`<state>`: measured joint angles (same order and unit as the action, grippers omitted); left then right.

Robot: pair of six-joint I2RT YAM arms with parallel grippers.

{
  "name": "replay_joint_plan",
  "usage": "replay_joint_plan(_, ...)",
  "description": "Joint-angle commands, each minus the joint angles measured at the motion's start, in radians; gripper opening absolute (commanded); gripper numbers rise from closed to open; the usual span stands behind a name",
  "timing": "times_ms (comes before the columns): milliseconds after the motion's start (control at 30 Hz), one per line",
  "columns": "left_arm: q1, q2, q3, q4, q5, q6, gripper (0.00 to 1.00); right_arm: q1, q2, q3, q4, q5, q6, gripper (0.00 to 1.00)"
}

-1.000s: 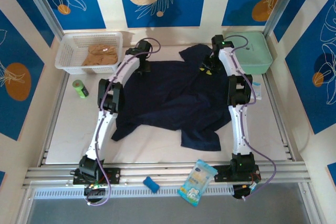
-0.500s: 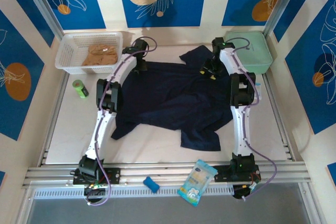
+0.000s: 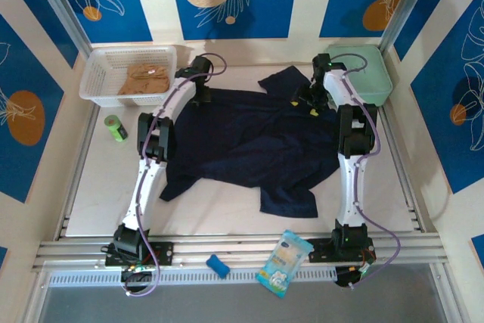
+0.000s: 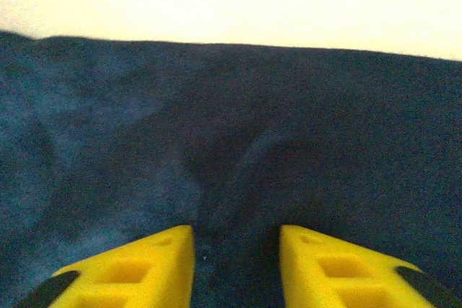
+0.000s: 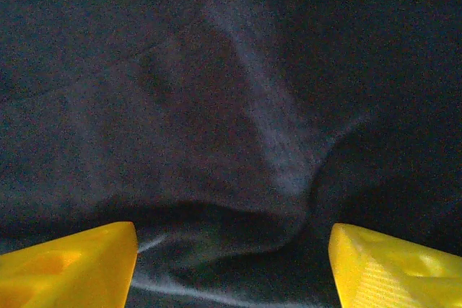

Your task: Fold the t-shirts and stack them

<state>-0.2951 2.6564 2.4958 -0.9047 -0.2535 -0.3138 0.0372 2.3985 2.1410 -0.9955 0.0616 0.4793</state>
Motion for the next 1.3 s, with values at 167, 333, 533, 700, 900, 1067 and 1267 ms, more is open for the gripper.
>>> replay_joint_plan(167, -0.022, -0.42, -0.277, 0.079, 0.03, 0.017, 0.74, 0.023, -0.52, -0.559, 0.11, 0.029, 0.013, 0.74)
replay_joint_plan(333, -0.058, -0.655, -0.61, 0.126, 0.026, -0.024, 0.69, 0.055, -0.8, -0.958, 0.113, 0.042, 0.055, 0.65)
replay_joint_plan(533, -0.062, -0.766, -0.982, 0.244, 0.01, -0.095, 0.39, 0.032, -0.978, -1.196, 0.118, 0.036, 0.095, 0.25)
replay_joint_plan(700, -0.064, -0.747, -1.082, 0.265, 0.03, -0.137, 0.3, 0.001, -0.901, -1.208, 0.153, 0.014, 0.108, 0.1)
replay_joint_plan(900, -0.065, -0.739, -1.167, 0.267, 0.015, -0.169, 0.3, -0.011, -0.779, -1.194, 0.164, 0.059, 0.122, 0.11)
replay_joint_plan(1067, -0.066, -0.698, -1.167, 0.236, -0.019, -0.17, 0.29, -0.024, -0.679, -1.161, 0.132, 0.159, 0.106, 0.11)
replay_joint_plan(1267, -0.06, -0.628, -1.095, 0.196, -0.046, -0.148, 0.28, -0.055, -0.551, -1.066, 0.074, 0.327, 0.067, 0.08)
